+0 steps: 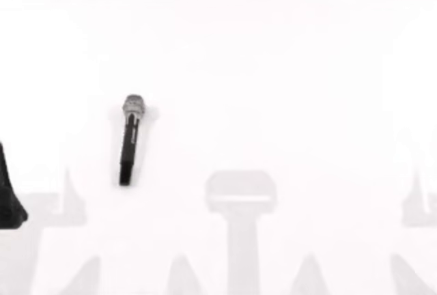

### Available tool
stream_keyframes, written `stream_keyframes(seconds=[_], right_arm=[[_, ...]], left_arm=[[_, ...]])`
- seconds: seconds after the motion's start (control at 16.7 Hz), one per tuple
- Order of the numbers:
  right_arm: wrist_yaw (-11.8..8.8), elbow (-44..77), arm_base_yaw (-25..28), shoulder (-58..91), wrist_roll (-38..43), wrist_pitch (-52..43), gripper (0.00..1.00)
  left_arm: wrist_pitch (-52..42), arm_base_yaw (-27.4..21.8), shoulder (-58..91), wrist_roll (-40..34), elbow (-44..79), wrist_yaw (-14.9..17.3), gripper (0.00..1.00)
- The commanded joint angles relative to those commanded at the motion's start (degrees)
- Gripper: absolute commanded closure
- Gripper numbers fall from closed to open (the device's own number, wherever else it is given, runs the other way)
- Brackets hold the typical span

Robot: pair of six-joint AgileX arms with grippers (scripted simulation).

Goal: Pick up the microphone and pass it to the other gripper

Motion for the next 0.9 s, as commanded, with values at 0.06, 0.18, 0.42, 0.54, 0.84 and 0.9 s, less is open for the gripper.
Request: stream_keyframes(seconds=[0.06,0.18,0.42,0.54,0.84,0.9], right_arm=[[0.0,0.0,0.0,0.0,0.0,0.0,0.00],[0.0,0.0,0.0,0.0,0.0,0.0,0.00],[0.0,0.0,0.0,0.0,0.0,0.0,0.00],[0.0,0.0,0.0,0.0,0.0,0.0,0.00],[0.0,0.0,0.0,0.0,0.0,0.0,0.00],[0.0,0.0,0.0,0.0,0.0,0.0,0.00]], left_arm=[[0.0,0.0,0.0,0.0,0.0,0.0,0.00],[-0.4,-0.2,0.6,-0.1,0.6,0.1,0.00],[-5.6,-2.5,9.0,-1.8,8.4,0.4,0.00],[-10.2,-4.2,16.9,-3.2,15.0,0.3,0.00],[-24.5,-8.8,44.2,-7.7,35.7,-0.4,0.00],[-27.6,-9.8,50.3,-8.6,40.3,-0.6,0.00]])
